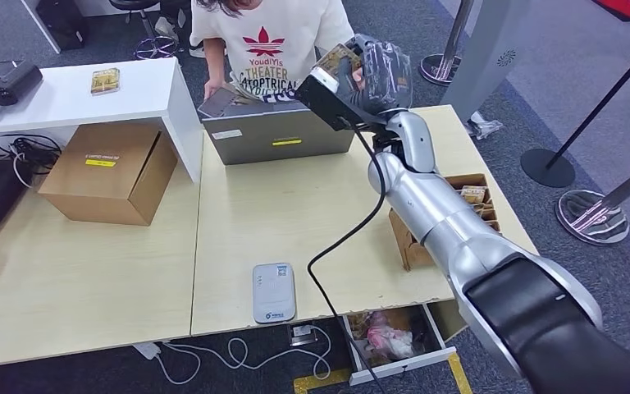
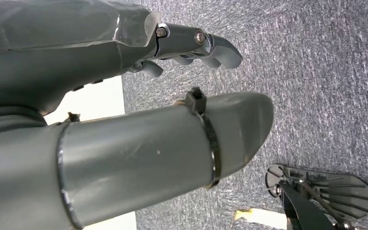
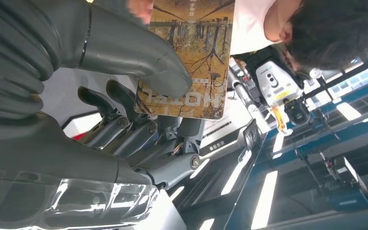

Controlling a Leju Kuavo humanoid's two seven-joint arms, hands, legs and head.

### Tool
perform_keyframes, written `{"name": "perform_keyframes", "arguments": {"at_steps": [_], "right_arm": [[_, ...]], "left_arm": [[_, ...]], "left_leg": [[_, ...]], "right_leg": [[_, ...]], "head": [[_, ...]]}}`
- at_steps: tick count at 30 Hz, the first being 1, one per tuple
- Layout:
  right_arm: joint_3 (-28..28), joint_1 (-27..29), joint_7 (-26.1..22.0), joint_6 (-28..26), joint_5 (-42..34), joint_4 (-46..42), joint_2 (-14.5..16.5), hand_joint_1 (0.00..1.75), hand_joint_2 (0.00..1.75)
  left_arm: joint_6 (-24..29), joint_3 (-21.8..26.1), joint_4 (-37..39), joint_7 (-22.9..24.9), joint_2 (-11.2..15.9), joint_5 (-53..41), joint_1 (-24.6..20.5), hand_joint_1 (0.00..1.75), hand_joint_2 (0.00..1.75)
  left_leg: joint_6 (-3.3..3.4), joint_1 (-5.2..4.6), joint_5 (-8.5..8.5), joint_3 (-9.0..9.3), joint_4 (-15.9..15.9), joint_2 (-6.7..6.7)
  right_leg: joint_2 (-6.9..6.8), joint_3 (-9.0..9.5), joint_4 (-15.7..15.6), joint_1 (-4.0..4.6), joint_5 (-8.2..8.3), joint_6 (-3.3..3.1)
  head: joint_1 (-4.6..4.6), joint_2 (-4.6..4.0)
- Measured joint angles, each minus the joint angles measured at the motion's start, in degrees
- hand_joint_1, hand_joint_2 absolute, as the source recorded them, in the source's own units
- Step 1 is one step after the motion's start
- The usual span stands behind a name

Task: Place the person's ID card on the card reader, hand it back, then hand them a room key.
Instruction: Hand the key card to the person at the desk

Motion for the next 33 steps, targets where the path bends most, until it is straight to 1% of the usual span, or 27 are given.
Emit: {"name": "perform_keyframes", "arguments": {"at_steps": [4, 7, 23, 33], "right_arm": [[-0.40, 0.14, 0.96, -2.95, 2.68, 0.63, 0.07, 1.75, 1.75], [-0.61, 0.33, 1.64, -3.86, 3.90, 1.16, 0.04, 1.75, 1.75], [-0.89, 1.61, 3.01, -3.99, 7.02, 3.11, -0.06, 1.75, 1.75], [-1.04, 2.11, 3.17, -3.98, 7.14, 3.47, -0.02, 1.75, 1.75]], "left_arm": [[-0.20, -0.45, 0.00, -0.48, -0.02, -0.50, -0.03, 0.00, 0.00], [-0.57, -0.92, 0.00, -0.91, -0.02, -0.92, -0.07, 0.00, 0.00], [-1.24, -2.01, 0.00, -0.39, -0.02, -1.10, -0.28, 0.00, 0.00], [-1.21, -2.06, 0.00, -0.39, -0.02, -1.34, -0.28, 0.00, 0.00]], "left_leg": [[0.00, 0.00, 0.00, 0.00, 0.00, 0.01], [0.00, 0.00, 0.00, 0.01, 0.00, 0.01], [0.00, 0.00, 0.00, 0.00, 0.00, 0.01], [0.00, 0.00, 0.00, 0.00, 0.01, 0.01]], "right_leg": [[0.01, 0.00, 0.00, 0.00, 0.00, 0.00], [0.01, -0.01, 0.00, 0.00, 0.00, 0.00], [0.00, -0.01, 0.00, 0.00, 0.00, 0.00], [0.01, -0.01, 0.00, 0.00, 0.00, 0.00]], "head": [[0.00, 0.00], [0.01, 0.00], [0.00, 0.00], [0.00, 0.00]]}}
